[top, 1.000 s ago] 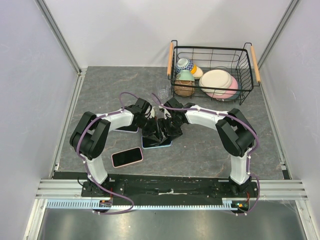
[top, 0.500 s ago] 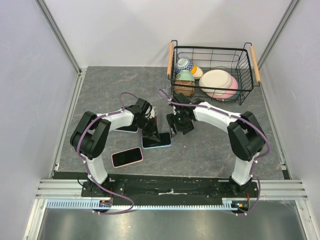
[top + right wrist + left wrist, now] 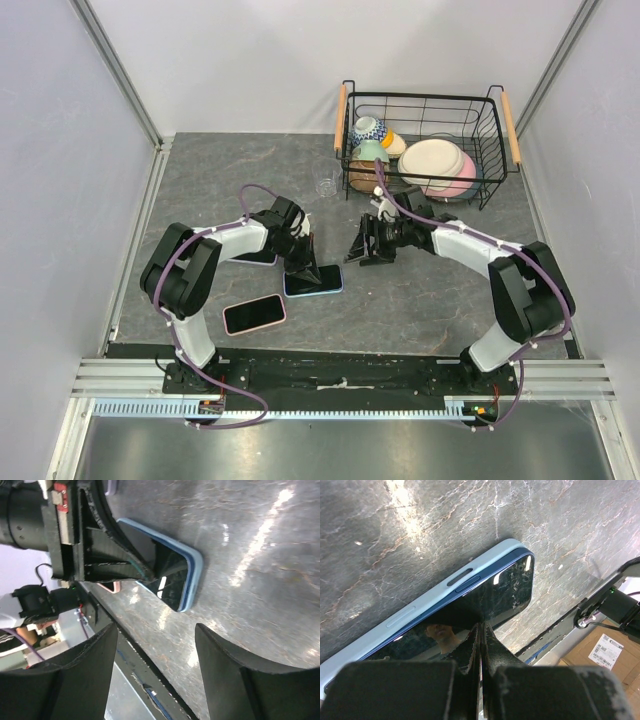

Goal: Put the phone into the phone case

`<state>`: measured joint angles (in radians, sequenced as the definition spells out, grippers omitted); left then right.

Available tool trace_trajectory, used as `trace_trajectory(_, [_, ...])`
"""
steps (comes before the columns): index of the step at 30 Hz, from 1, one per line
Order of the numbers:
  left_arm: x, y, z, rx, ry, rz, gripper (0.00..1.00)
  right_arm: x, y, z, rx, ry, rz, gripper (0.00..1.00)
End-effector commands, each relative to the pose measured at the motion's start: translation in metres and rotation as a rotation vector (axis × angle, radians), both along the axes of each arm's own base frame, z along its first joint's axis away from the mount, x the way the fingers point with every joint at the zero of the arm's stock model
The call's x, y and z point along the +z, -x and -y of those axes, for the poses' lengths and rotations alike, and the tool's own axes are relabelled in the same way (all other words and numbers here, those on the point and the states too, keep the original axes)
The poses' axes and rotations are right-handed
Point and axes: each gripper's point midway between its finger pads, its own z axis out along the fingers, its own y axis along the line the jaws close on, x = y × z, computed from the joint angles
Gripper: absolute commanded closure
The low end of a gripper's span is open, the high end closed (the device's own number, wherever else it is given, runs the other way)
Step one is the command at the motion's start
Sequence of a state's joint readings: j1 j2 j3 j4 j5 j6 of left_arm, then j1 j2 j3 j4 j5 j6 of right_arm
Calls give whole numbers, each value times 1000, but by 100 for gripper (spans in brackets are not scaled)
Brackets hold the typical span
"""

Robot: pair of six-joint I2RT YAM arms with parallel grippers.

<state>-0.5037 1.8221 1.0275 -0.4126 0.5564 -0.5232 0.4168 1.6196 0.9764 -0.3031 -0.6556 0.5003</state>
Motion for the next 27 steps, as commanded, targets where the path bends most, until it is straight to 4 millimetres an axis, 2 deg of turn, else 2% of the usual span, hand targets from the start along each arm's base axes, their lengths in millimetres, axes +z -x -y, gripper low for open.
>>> trace_trajectory(1, [-37,7,-29,-41,-170,33,98,21,4,-25,62,-203,44,30])
trace_trajectory(2, [-36,8,-27,-44,-163,33,98,19,3,-26,61,-211,48,32])
trace_trajectory(3, [-35,7,-25,-46,-151,34,98,5,9,-24,57,-201,-2,33])
trace_trajectory(9, [-31,8,-18,-63,-123,39,98,-42,15,-24,55,-190,-66,40])
trace_trajectory(11, [-31,9,-16,-67,-119,39,98,-52,14,-27,50,-210,-89,44])
trace_trajectory(22, [-30,8,-11,-76,-110,39,98,-86,32,-22,78,-176,-188,62])
trace_trajectory(27, [-30,7,-6,-85,-107,33,98,-103,37,-21,98,-128,-200,66])
